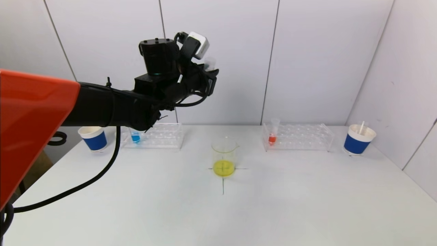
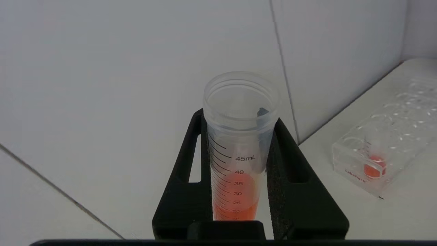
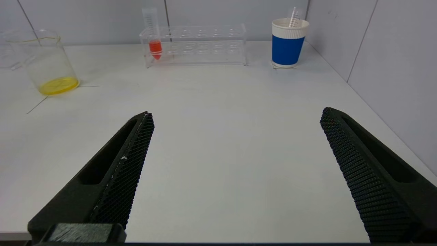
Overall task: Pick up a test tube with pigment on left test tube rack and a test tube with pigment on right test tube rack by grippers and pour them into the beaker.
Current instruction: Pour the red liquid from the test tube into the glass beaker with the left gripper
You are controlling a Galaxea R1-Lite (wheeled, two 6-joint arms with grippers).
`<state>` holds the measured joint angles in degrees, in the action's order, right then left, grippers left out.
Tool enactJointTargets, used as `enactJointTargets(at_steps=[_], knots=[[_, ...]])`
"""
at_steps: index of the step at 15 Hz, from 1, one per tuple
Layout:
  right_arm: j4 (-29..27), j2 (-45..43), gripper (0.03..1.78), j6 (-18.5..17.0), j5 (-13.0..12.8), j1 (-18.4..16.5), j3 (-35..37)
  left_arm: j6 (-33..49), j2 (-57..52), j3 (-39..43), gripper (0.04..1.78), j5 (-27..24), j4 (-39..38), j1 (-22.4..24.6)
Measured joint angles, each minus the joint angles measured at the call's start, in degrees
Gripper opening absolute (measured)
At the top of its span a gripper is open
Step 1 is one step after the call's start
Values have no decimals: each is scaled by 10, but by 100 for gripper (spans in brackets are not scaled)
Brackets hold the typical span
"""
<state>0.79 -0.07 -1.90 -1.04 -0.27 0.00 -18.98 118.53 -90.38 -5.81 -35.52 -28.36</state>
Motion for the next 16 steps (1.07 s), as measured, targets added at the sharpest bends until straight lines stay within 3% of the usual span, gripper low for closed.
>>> enactJointTargets(at_steps=[5, 10, 16], knots=[[0, 0, 177, 0, 0, 0, 0, -106, 3, 14, 46, -136, 39, 8], [0, 0, 177, 0, 0, 0, 0, -240, 12, 45, 46, -235, 39, 28], [0, 0, 177, 0, 0, 0, 0, -355, 19, 95, 46, -260, -8, 38]])
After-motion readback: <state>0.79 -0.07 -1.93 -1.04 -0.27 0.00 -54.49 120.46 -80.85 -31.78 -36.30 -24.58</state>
